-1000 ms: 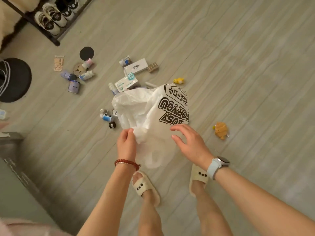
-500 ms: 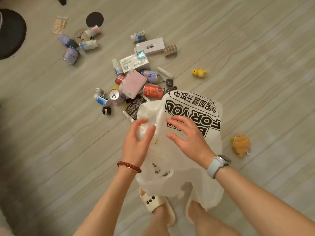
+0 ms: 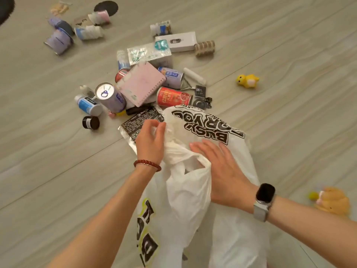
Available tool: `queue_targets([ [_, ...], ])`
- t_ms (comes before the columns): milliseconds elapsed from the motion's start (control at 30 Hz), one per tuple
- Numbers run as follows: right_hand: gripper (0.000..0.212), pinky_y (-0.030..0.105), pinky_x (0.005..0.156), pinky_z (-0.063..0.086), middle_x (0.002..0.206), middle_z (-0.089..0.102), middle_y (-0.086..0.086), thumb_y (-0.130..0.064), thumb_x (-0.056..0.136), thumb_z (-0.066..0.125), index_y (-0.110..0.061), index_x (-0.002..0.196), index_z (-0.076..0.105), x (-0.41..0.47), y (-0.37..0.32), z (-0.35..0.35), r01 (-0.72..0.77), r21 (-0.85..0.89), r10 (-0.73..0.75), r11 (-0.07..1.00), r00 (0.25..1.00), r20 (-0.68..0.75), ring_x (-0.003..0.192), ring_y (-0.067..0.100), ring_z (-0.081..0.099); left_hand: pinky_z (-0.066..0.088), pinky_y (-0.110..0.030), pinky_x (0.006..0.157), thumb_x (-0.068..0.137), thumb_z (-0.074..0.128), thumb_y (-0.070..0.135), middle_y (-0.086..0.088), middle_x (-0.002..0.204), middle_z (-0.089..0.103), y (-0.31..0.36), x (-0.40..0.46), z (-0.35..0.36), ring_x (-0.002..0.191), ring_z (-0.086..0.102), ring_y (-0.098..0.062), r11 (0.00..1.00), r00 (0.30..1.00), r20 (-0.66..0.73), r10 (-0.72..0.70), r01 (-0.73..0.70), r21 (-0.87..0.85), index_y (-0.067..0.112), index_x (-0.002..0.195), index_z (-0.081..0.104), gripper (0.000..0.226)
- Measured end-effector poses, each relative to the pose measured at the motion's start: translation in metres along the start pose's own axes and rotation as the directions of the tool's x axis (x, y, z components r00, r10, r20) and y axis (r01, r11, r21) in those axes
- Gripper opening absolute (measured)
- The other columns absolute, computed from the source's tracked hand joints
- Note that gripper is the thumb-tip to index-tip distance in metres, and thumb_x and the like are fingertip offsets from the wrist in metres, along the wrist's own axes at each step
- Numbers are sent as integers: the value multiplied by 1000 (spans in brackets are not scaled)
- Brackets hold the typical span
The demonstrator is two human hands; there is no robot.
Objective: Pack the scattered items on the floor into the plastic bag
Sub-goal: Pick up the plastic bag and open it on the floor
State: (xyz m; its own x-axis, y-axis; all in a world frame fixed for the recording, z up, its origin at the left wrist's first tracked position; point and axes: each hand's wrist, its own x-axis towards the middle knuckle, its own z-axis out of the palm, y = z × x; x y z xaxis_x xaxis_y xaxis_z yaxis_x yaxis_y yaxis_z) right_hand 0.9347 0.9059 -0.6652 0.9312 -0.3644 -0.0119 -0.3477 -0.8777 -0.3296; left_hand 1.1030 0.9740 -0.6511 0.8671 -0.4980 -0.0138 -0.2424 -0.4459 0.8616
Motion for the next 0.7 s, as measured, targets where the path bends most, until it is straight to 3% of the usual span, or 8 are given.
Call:
queue_targets([
  [100,76,52,99,29,121,58,9,-52,63,50,-11,126,41,5,14,4,-19,-218,4,976,998,-69,115,28,46,34,-1,65,88,57,19,19,79,51,0,7,4,69,47,18,990,991,79,112,-105,-90,16,89,53,4],
  [233,40,42,89,33,99,65,6,-16,59,63,-14,98,57,2,57,-13,64,-265,-106,962,983,-150,98,25,53,44,-18,76,71,56,57,9,93,64,-1,2,-16,82,56,-2,870,843,327,428,-482,104,15,101,59,52],
  [333,15,35,83,37,89,67,7,-12,76,52,-12,85,63,-8,77,-28,129,-166,-162,978,965,-204,92,22,53,50,-23,41,78,27,75,0,79,71,-20,-3,-28,51,63,-12,511,601,442,666,-799,316,22,105,49,63],
  [400,25,33,83,39,88,68,9,-23,89,46,-9,84,66,-11,84,-30,68,-60,-80,996,970,-230,91,19,53,42,-21,28,82,16,72,0,73,69,-30,-7,-31,38,57,-13,421,559,474,681,-828,371,21,111,45,66],
  [467,38,21,86,40,90,69,11,-33,93,43,-4,87,68,-8,79,-31,-85,242,141,967,964,-227,91,17,57,42,-21,28,84,15,68,-2,81,68,-37,-12,-29,40,58,-14,449,595,454,663,-801,395,19,116,44,65],
  [567,19,1,73,36,91,61,8,-5,91,48,0,91,66,3,63,-39,-326,659,489,678,869,-73,86,12,55,45,-24,37,93,19,55,-2,105,53,-42,-22,-19,53,60,-18,468,617,399,678,-781,413,27,115,47,45],
  [633,21,17,70,40,88,56,7,-3,92,43,-1,92,64,8,59,-38,-449,700,642,554,767,-16,85,16,50,49,-30,60,95,25,46,-2,120,47,-45,-31,-9,78,59,-21,496,617,377,690,-783,374,27,105,55,37],
  [700,17,26,69,36,79,54,4,-9,94,42,-8,85,56,8,55,-35,-491,715,716,498,698,-19,83,20,49,40,-23,88,95,31,42,3,131,50,-43,-42,1,105,50,-16,667,679,399,616,-719,195,20,98,61,38],
])
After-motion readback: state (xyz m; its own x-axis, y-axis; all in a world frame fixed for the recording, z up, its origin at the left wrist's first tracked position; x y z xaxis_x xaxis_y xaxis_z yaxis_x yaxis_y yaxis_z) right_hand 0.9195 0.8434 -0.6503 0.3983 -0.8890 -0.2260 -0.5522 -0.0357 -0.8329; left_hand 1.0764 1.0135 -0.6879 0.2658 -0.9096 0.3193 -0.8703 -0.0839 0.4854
